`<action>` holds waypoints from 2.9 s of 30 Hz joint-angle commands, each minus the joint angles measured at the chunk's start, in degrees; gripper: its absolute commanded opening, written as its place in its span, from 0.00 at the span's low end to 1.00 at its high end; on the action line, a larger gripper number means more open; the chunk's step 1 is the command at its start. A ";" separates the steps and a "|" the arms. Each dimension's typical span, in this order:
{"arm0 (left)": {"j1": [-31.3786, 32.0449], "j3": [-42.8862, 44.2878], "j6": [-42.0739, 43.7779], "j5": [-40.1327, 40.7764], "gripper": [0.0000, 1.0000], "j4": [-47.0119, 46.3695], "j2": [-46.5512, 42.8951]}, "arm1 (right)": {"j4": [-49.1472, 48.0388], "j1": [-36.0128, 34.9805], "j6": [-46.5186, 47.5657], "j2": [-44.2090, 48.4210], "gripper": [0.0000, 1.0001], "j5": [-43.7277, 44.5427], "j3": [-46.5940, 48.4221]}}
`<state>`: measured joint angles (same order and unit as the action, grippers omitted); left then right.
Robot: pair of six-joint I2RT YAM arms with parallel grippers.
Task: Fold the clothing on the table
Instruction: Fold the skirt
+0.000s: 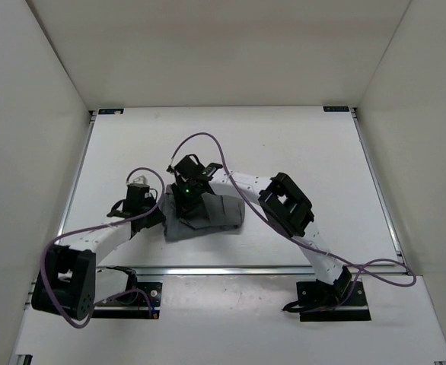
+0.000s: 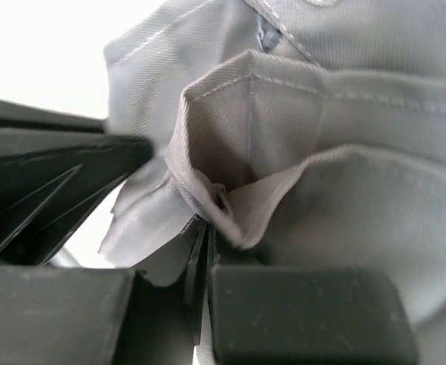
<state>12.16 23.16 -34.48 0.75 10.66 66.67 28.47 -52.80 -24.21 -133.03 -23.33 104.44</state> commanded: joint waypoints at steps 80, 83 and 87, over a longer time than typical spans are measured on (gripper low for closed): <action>1.80 9.89 5.91 -19.04 0.99 -1.17 -9.54 | -10.27 19.13 8.56 54.72 0.66 11.73 -44.76; 3.30 9.45 7.14 -15.79 0.99 0.59 -10.95 | -11.59 18.96 8.74 56.04 0.66 11.38 -46.79; 1.55 8.83 6.70 -15.34 0.98 2.52 -11.39 | -10.98 19.92 8.91 56.04 0.66 11.12 -47.32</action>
<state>14.70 32.71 -28.91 -16.56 10.44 56.36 20.12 -33.56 -16.29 -79.11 -11.60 56.88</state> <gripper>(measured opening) 0.985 0.663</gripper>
